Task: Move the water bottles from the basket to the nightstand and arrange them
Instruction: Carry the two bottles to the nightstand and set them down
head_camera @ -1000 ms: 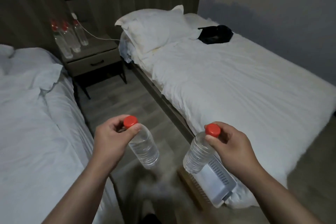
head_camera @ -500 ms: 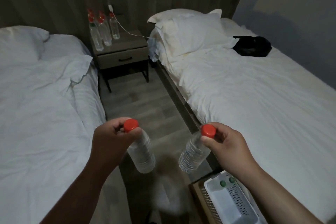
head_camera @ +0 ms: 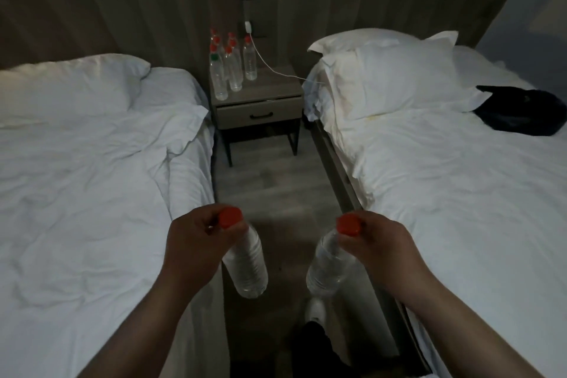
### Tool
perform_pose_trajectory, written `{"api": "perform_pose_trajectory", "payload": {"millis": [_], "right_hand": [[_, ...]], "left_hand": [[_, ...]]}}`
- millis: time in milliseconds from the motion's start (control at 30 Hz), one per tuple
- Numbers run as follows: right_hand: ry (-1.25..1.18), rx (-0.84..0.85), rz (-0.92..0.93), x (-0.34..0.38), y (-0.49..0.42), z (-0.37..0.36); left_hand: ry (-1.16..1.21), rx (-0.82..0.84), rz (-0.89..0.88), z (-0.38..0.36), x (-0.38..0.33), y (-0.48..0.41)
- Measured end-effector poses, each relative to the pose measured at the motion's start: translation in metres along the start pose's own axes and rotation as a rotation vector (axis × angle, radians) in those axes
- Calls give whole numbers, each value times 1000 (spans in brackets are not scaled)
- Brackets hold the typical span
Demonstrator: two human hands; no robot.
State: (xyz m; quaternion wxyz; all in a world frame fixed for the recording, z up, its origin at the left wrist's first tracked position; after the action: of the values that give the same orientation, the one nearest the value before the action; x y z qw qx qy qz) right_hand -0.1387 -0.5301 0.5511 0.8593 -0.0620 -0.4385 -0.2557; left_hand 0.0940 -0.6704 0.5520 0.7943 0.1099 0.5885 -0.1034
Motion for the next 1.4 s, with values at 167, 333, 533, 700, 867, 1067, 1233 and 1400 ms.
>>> {"api": "perform_pose_trajectory", "payload": {"millis": [167, 333, 533, 700, 867, 1067, 1233, 1400], "right_hand": [[4, 71, 81, -1, -89, 18], [15, 104, 138, 6, -170, 37], [20, 121, 144, 17, -250, 35], [17, 111, 154, 36, -323, 24], [9, 86, 149, 58, -398, 5], [50, 67, 116, 82, -479, -6], [7, 36, 75, 87, -531, -6], [-27, 54, 65, 81, -587, 6]], "left_hand": [[-72, -67, 35, -29, -11, -68], [-12, -174, 39, -45, -24, -124], [6, -225, 17, -52, -37, -187], [20, -236, -5, -54, -36, -259], [-71, -238, 4, -51, -23, -349], [-137, -176, 20, -47, -27, -445], [-209, -140, -24, -59, -40, -511], [-123, -151, -4, -82, -44, -561]]}}
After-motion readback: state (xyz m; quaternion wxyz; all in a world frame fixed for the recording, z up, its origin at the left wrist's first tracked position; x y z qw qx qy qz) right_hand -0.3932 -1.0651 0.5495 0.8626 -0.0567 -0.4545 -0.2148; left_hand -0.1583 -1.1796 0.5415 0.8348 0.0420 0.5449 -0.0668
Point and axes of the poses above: each hand's wrist, its own y-axis away from the middle knuckle, its own z-axis out of the back of the hand, x = y × z, the point moved 1 cm from there along -y, towards the middle knuckle, and after that the axes turned 5 degrees about y, right-handed, at the moved point
